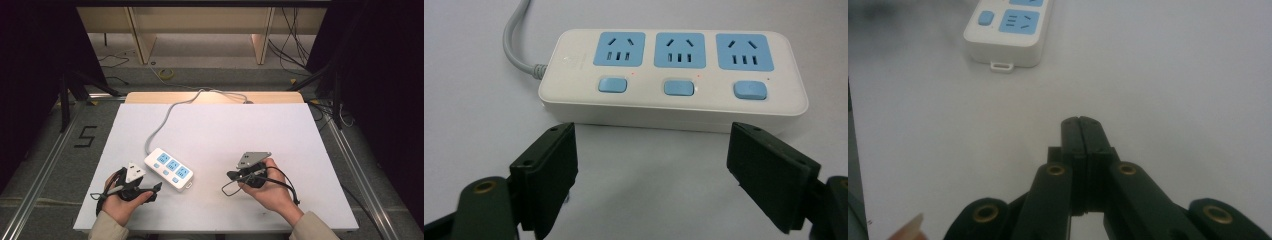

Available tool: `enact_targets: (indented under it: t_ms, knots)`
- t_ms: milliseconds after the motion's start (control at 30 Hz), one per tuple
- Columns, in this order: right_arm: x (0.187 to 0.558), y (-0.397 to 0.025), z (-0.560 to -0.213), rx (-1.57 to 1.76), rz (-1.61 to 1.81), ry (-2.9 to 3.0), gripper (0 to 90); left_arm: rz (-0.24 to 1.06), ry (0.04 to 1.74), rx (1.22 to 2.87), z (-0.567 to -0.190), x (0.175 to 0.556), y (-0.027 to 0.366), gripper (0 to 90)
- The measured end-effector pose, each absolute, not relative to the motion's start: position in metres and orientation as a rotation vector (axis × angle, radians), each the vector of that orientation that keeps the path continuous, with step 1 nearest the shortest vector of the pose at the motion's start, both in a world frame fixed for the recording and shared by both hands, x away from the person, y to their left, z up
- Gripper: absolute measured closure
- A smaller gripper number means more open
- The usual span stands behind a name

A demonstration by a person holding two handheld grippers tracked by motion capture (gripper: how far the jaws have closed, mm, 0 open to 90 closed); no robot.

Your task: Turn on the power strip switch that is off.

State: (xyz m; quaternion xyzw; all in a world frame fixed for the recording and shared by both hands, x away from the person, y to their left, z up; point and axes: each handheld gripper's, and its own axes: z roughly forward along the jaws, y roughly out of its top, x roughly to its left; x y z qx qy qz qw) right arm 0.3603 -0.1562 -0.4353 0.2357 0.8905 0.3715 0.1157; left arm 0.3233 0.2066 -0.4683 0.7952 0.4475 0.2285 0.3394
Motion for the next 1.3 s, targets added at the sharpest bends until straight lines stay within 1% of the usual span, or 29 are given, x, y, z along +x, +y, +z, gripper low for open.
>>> enact_targets:
  t_ms: [1300]
  knots:
    - [0.374, -0.105, -0.421, 0.625, 1.064, 2.694, 90.0, 0.6, 1.162, 2.071, -0.468, 0.323, 0.205, 20.3]
